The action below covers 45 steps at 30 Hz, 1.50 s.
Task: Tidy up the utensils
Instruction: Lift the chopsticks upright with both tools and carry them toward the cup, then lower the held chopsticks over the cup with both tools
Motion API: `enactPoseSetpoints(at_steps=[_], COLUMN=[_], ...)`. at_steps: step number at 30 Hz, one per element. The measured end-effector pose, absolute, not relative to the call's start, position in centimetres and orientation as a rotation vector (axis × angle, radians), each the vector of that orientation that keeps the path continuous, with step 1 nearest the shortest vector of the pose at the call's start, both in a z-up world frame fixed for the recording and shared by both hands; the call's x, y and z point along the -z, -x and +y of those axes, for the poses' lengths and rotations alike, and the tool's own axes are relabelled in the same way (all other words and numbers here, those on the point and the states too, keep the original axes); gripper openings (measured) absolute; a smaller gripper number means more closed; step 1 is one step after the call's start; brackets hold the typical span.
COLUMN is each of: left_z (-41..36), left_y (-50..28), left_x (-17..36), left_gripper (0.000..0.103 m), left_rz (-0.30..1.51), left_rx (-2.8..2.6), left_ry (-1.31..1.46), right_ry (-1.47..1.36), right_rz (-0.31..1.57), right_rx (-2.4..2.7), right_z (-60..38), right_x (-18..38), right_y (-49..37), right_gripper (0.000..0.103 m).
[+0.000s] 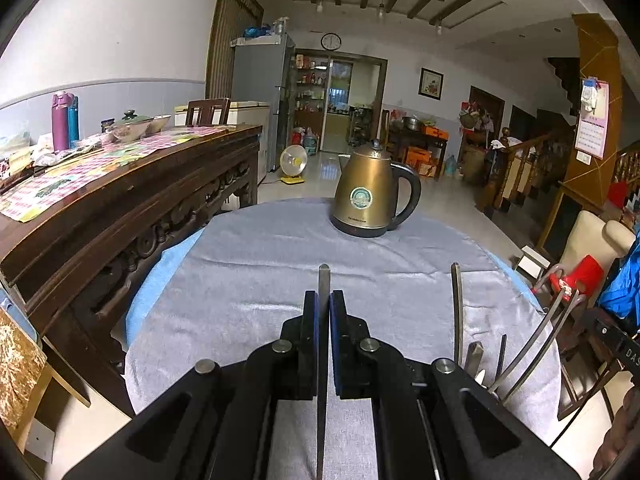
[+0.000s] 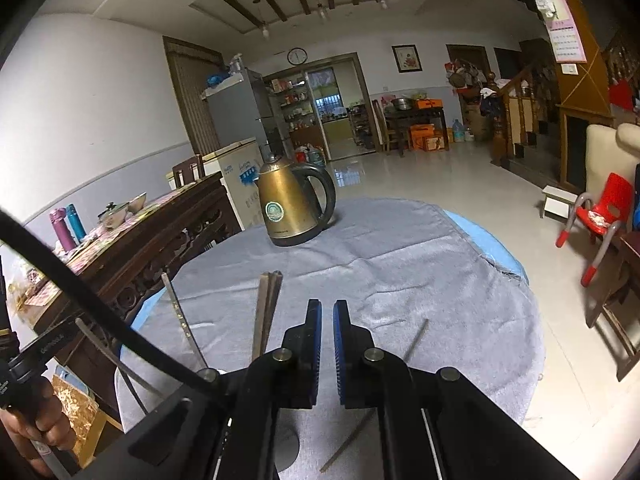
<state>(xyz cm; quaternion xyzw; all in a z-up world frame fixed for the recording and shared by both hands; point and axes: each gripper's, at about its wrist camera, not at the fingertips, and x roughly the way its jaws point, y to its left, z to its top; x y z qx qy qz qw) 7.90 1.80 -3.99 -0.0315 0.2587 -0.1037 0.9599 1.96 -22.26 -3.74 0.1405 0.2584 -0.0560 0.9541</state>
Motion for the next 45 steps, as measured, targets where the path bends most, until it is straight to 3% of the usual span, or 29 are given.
enactPoseSetpoints(at_steps=[5,9,19,31,34,38,45], left_z=[2.3,2.8,3.6,4.8,5.0,5.3,5.0], left_y=[-7.8,-8.0,-7.8,-6.0,-5.9,-5.8,-5.4], left_x=[4.1,4.6,5.2,4.7,4.8,4.9,4.8], left_gripper=[0.005,0.005,0.005,0.005,0.005,0.005,0.005], left_rz=[0.518,0.501,0.455,0.450,0.456,0.459,0.455], left_rx=[0.222,0.240,0.268,0.270,0.260,0.250,0.243], left_ry=[0.082,0.103,0.132,0.133,0.133,0.138,0.135], right_ry=[-0.381,-0.492,-0.592,-0.481,-0.415,-0.300,-0.407], right_rz=[0.621,0.718,0.999,1.211,1.225,1.217,1.095], right_rx=[0.112,0.156,0.235,0.435,0.477,0.491,0.427], right_z=[-24.7,-28.0,-32.9,-33.4,-32.7,-31.1,-31.4], right_x=[5.1,8.0,16.5,19.7,19.6,19.8,19.3], right_y=[-2.8,-4.0,-11.7,-20.0,-20.8,-21.2,-17.7], right_gripper=[0.008,0.021,0.022,0.026,0.025,0.010,0.007])
